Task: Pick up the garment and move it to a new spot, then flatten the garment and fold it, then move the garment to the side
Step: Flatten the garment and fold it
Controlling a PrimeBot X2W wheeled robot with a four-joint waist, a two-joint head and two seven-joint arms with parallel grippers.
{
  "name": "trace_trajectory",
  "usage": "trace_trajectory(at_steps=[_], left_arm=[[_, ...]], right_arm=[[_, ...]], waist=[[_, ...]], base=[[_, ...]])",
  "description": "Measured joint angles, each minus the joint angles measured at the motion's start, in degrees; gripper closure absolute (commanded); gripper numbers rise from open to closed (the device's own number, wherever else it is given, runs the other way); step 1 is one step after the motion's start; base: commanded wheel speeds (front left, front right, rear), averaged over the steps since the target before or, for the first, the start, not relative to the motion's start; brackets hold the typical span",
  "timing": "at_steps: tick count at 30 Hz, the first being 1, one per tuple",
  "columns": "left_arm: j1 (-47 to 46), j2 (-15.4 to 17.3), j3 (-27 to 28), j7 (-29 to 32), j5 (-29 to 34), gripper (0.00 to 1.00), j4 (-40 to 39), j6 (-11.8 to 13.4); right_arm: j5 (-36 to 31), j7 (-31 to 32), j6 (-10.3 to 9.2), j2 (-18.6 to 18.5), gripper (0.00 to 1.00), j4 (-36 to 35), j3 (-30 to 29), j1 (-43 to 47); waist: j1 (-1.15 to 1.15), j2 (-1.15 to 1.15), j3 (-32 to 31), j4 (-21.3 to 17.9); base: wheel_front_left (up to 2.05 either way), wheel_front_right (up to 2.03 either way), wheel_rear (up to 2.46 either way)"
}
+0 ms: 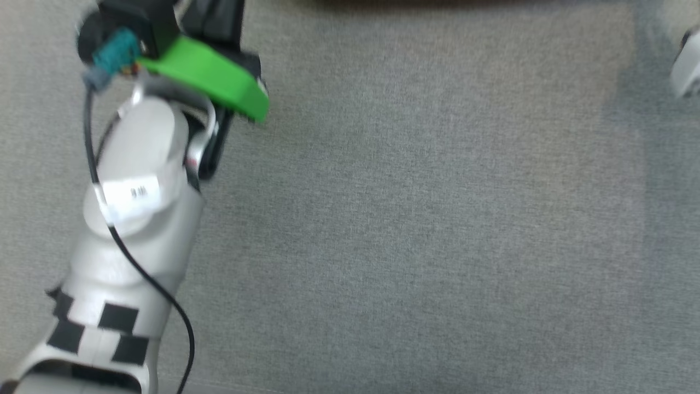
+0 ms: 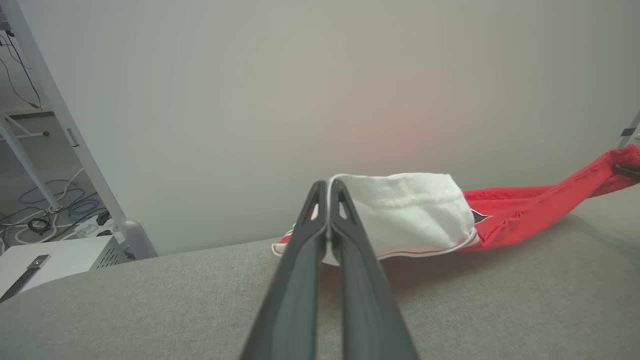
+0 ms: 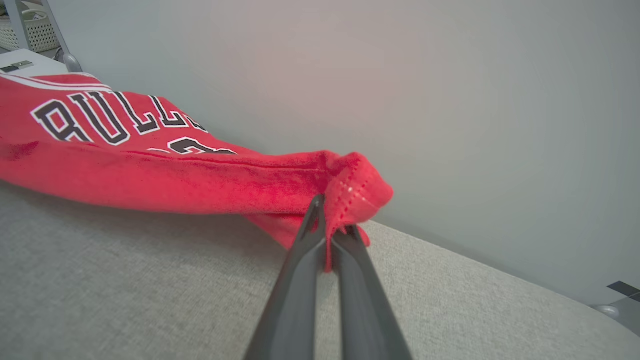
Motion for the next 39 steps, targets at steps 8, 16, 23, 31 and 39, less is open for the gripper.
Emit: trace_trajectory(at_steps=[8, 16, 23, 31, 39], left_arm=[[15.77, 2.76, -2.85, 0.09, -3.56, 1.00, -0.21, 0.00], [29.27, 7.04, -6.97, 4.66, -6.92, 1.00, -3.89, 0.00], [38.90, 10.13, -8.67, 8.20, -8.89, 1.00, -8.91, 0.01], [48.33, 13.69, -9.21, 11.57, -10.90, 1.00, -14.52, 1.00], [56.57, 17.36, -10.96, 15.74, -13.51, 1.00, -21.37, 1.00]], right_arm=[[6.02, -0.40, 0.00, 0.07, 1.00, -0.89, 1.96, 15.66], [10.70, 0.13, 0.00, 0.33, 1.00, -0.94, 1.69, 26.09], [14.55, 2.20, 0.00, 0.46, 1.00, -2.69, 1.63, 33.80], [18.01, 5.14, 0.00, -0.48, 1.00, -8.53, 2.46, 42.36], [21.16, 9.59, 0.00, -2.74, 1.00, -15.08, 2.38, 51.53]], waist=[[0.00, 0.00, -8.66, 0.07], [0.00, 0.00, -16.58, 0.18], [0.00, 0.00, -22.15, 0.48], [0.00, 0.00, -27.47, 0.27], [0.00, 0.00, -31.53, -0.47]], base=[[0.00, 0.00, 0.00], [0.00, 0.00, 0.00], [0.00, 0.00, 0.00], [0.00, 0.00, 0.00], [0.00, 0.00, 0.00]])
